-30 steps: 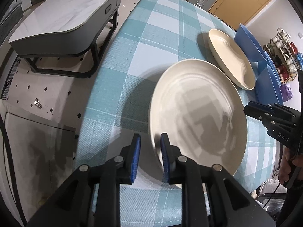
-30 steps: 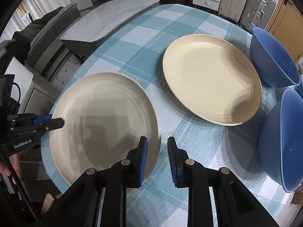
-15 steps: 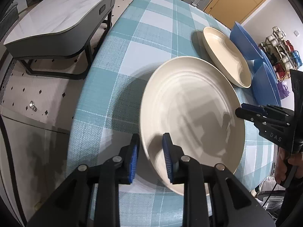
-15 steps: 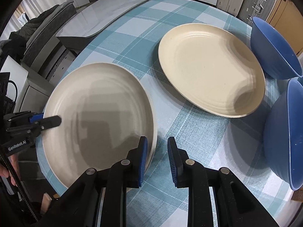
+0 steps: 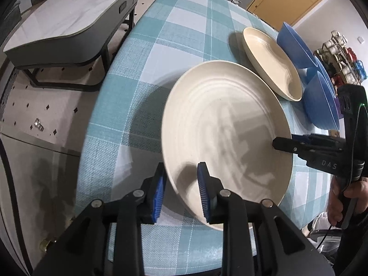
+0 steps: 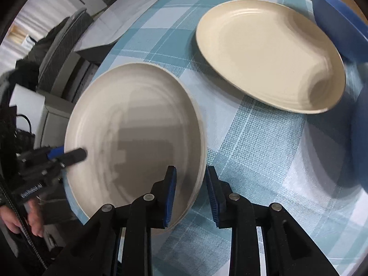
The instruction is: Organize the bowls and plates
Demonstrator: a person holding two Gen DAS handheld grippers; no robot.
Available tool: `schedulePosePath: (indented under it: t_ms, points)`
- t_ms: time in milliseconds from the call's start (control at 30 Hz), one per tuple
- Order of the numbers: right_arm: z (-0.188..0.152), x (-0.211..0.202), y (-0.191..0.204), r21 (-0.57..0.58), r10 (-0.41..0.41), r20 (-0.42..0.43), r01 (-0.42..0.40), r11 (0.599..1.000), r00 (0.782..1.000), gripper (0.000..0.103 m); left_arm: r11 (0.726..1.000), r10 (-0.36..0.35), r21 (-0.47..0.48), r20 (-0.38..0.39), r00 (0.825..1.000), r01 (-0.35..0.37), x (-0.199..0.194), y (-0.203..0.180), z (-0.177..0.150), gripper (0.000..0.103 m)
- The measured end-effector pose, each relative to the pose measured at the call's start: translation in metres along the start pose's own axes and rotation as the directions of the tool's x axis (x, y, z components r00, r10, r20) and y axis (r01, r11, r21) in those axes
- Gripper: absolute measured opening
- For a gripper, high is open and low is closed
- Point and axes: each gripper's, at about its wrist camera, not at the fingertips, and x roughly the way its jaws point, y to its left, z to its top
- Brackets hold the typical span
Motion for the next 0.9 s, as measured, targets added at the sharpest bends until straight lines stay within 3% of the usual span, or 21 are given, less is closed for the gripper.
schedulePosePath:
  t_ms: [100,333,633,700,733,767,900]
  points:
    - [-0.001,0.001,-0.005,0.041,0.062,-0.004,-0.061,0.997,0.998,0.027,1.000,-0.020,-0.024,-0.002,1.000,0.020,0.000,0.003,0.001,0.024]
    - [0.004,0.000,0.009,-0.011,-0.039,0.038,0.039,0.999,0.999,0.026,0.998,0.054,0.025,-0.006,0.999,-0.054,0.004,-0.010,0.008,0.025]
    - [0.010,0.000,0.002,0.002,-0.039,0.039,0.039,0.999,0.998,0.026,0.997,0.074,0.025,0.017,0.997,-0.074,0.002,-0.008,0.016,0.026]
    - [0.008,-0.007,0.000,-0.009,-0.061,0.067,0.062,0.998,0.996,0.027,0.995,0.095,0.007,0.059,0.994,-0.095,-0.007,-0.005,0.016,0.030]
    - [0.006,-0.013,0.000,-0.010,-0.069,0.092,0.070,0.997,0.993,0.027,0.995,0.102,-0.009,0.079,0.992,-0.102,-0.013,-0.002,0.015,0.036]
    - [0.003,-0.019,-0.001,-0.006,-0.072,0.116,0.073,0.997,0.991,0.027,0.993,0.120,-0.032,0.094,0.988,-0.117,-0.020,0.001,0.016,0.050]
    - [-0.007,-0.053,-0.006,0.028,-0.056,0.240,0.050,0.998,0.969,0.038,0.989,0.110,-0.118,0.174,0.978,-0.091,-0.047,0.009,0.014,0.051]
